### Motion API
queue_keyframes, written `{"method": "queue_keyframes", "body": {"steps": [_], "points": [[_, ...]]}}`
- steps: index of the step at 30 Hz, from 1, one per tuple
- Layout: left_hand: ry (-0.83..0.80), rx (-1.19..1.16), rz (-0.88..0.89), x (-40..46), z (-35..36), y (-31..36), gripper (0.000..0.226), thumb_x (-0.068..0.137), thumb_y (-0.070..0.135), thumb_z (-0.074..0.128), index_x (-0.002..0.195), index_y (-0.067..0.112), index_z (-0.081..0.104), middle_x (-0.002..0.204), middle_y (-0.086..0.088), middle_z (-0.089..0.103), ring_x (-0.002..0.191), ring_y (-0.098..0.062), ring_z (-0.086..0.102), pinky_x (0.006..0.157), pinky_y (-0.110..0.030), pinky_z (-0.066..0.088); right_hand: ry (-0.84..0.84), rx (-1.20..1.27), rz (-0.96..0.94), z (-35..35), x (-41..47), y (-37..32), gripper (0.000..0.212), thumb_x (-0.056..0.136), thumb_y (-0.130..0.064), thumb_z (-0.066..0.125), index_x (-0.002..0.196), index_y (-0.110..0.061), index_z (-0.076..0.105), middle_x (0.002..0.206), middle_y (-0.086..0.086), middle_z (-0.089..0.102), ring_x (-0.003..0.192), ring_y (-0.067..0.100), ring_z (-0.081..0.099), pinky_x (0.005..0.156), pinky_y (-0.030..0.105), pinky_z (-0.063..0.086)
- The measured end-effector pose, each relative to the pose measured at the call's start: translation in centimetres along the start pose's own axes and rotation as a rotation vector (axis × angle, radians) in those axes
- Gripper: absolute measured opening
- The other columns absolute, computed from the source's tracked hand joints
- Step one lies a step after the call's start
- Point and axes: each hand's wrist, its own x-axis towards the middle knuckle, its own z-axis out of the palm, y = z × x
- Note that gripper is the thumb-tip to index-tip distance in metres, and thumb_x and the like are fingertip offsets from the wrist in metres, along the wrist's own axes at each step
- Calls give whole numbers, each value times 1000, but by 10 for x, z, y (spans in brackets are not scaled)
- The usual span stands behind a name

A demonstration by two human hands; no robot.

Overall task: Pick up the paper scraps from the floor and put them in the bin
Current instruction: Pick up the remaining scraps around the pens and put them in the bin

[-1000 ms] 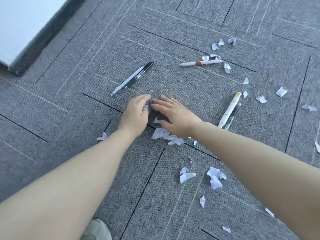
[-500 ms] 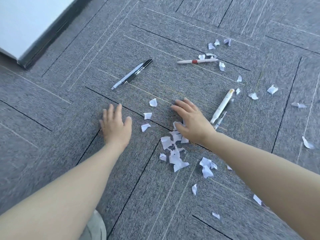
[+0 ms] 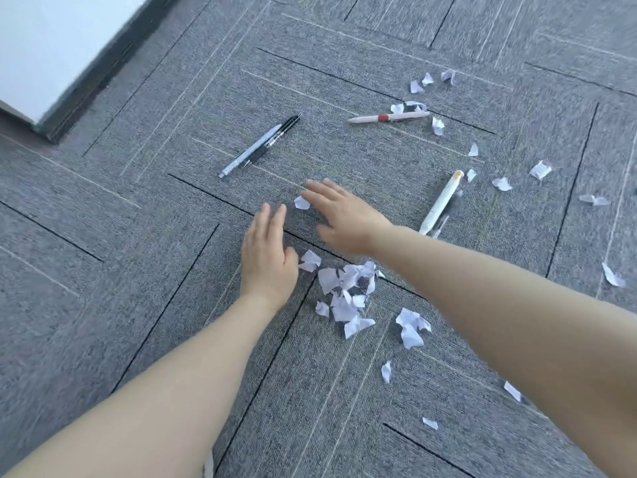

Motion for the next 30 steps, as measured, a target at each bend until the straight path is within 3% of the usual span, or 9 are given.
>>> {"method": "queue_keyframes", "body": {"steps": [3, 7, 10, 12, 14, 17, 22, 26, 30], "points": [[-141, -51, -46, 16, 0, 4, 71, 93, 12, 44, 151, 20, 4, 160, -1, 2, 146, -16, -2, 119, -39, 2, -110, -99, -68, -1, 18, -6, 66, 89, -16, 43, 152, -22, 24, 162, -4, 13, 149, 18, 5, 120, 45, 13], [-238, -200, 101, 17, 7, 15, 70, 86, 4, 42, 150, 21, 16, 156, 0, 20, 145, -15, 11, 118, -46, 15, -38, -59, -169, -2, -20, 4, 49, 84, -9, 44, 131, -16, 56, 147, 2, 43, 134, 22, 40, 106, 45, 41], [-346, -239, 235, -10, 11, 29, 60, 91, 6, 40, 146, 25, 26, 152, 1, 30, 139, -4, 19, 116, -35, 18, 96, -20, -253, 8, -71, 20, 27, 81, -12, 43, 94, -11, 67, 108, 7, 65, 100, 23, 57, 81, 44, 54], [-383, -311, 336, -34, 12, 39, 51, 94, 11, 38, 143, 24, 33, 141, 4, 45, 129, -1, 35, 110, -30, 31, 257, 95, -229, 15, -94, 29, 25, 79, -10, 42, 86, -12, 66, 90, 4, 63, 86, 22, 55, 73, 40, 52], [-245, -286, 399, -45, 13, 37, 47, 92, 11, 38, 139, 18, 41, 132, 2, 52, 123, -8, 43, 106, -35, 38, 353, 108, -114, 16, -98, 33, 27, 79, -8, 46, 95, -12, 66, 99, 5, 62, 94, 26, 52, 82, 41, 47], [-18, -107, 283, -23, 14, 24, 50, 88, 9, 45, 138, 15, 42, 140, -6, 42, 130, -19, 34, 110, -44, 30, 254, -40, 38, 11, -82, 36, 39, 87, -20, 46, 123, -19, 60, 129, 2, 53, 120, 25, 41, 103, 43, 35], [-236, 53, 139, 38, 18, 35, 64, 92, 12, 42, 150, 21, 17, 159, -3, 7, 146, -19, 3, 118, -38, 5, 162, -162, -75, 27, -108, 32, 37, 87, -19, 47, 120, -15, 63, 127, 3, 55, 115, 25, 48, 100, 44, 40], [-329, -87, 280, 30, 16, 42, 50, 93, 4, 35, 142, 14, 40, 151, 1, 33, 140, -11, 24, 116, -29, 17, 150, -56, -103, 35, -151, 34, 27, 87, -15, 50, 107, -13, 68, 113, 3, 62, 102, 23, 54, 87, 39, 50], [-404, -174, 491, -18, 6, 34, 40, 93, 5, 35, 125, 13, 57, 123, 3, 57, 113, -8, 51, 101, -35, 43, 479, 40, 124, 39, -189, 46, 27, 86, -10, 49, 107, -9, 67, 108, 4, 63, 102, 23, 52, 90, 33, 43]]}}
